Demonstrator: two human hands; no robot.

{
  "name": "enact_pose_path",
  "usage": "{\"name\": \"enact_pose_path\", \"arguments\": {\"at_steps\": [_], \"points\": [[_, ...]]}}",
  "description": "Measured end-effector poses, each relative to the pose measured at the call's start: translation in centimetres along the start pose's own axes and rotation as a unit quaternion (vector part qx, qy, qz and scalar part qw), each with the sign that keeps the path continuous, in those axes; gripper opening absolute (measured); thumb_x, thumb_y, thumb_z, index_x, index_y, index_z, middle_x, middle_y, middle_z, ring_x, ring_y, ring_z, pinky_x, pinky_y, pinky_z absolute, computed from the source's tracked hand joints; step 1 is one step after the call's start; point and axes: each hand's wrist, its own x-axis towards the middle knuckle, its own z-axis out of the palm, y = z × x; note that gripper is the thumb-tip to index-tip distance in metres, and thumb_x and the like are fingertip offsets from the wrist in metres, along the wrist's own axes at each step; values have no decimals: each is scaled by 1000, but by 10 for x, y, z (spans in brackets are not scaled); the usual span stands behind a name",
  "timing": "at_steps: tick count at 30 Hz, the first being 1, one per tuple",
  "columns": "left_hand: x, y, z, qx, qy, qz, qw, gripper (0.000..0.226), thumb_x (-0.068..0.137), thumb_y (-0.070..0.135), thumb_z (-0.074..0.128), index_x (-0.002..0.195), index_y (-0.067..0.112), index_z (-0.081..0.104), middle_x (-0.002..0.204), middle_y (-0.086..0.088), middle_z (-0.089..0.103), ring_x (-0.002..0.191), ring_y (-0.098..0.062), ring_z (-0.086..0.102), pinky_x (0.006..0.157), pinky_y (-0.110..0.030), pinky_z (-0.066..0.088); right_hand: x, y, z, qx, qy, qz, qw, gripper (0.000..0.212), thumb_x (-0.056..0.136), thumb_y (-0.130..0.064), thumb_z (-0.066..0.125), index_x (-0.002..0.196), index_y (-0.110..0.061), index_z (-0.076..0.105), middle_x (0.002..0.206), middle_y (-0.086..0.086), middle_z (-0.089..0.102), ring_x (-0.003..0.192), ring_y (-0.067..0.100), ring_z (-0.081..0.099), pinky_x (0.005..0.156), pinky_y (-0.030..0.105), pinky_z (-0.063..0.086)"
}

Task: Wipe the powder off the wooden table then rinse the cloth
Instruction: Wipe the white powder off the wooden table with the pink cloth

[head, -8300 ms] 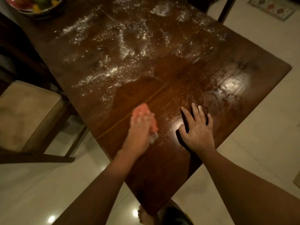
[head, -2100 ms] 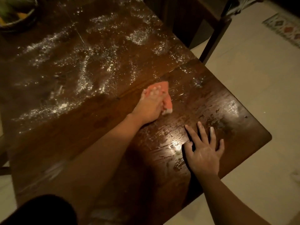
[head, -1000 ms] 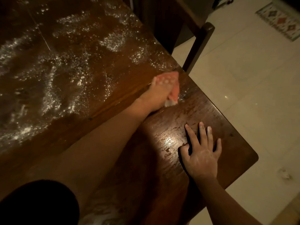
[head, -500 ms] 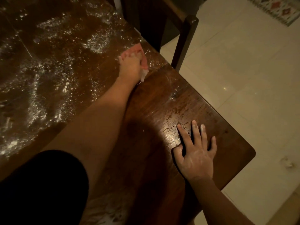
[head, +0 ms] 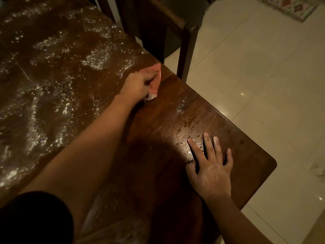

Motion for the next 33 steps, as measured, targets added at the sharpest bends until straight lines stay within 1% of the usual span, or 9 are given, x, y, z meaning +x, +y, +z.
{"name": "enact_pose_path", "arguments": {"at_steps": [3,8,11,14,16,19,22,27,33], "points": [[-2,40,23,44,6,35,998,55,91,13,64,143,22,48,150,-4,45,141,-24,35,119,-36,17,0,0,0,-1,5,4,1000,59,96,-46,33,155,-45,28,169,1,13,157,25,2,121,63,5],[-58,63,53,73,-181,195,961,67,90,17,58,146,45,32,162,11,19,151,-21,9,121,-55,2,0,-2,-1,-9,4,5,1000,62,93,-45,35,155,-45,29,169,2,15,157,26,4,121,62,3],[-71,37,38,44,-253,222,941,54,88,21,51,136,46,44,157,17,28,151,-17,10,123,-54,0,0,-2,-2,-14,3,5,1000,63,91,-47,35,154,-45,30,169,2,16,157,26,6,122,60,2],[-52,13,16,21,-143,133,980,52,90,10,59,132,40,55,150,20,36,147,-15,16,123,-51,0,0,-2,-2,-15,5,4,1000,64,91,-46,37,154,-44,31,168,3,17,157,27,7,121,61,2],[-26,3,10,44,-29,46,998,59,93,9,56,141,41,45,157,11,33,148,-24,19,121,-49,7,1,-2,-2,-20,1,3,1000,63,92,-47,35,155,-45,28,169,2,15,157,27,6,121,60,0],[15,7,17,74,26,-55,995,56,96,15,53,149,30,39,159,-4,31,148,-34,19,122,-53,9,0,-1,-2,-15,1,4,1000,61,94,-46,34,155,-44,28,169,3,15,157,27,5,122,59,-1],[29,31,28,68,24,-3,997,42,93,19,58,134,28,54,149,-5,44,144,-33,30,121,-55,14,-1,-1,-3,-6,0,5,1000,60,96,-45,33,156,-44,27,169,2,14,157,26,3,122,61,2],[17,29,22,87,-37,66,993,57,96,9,51,143,39,46,159,0,32,149,-31,17,120,-55,11,-1,-2,-3,-8,-2,5,1000,59,97,-46,31,156,-44,26,169,3,13,157,25,2,122,61,2],[56,-16,3,77,56,-3,995,50,96,14,52,144,30,46,147,-7,48,132,-30,47,114,-48,36,-1,-2,-3,-7,2,8,1000,59,96,-45,33,156,-44,28,169,2,16,157,25,5,122,60,2]]}}
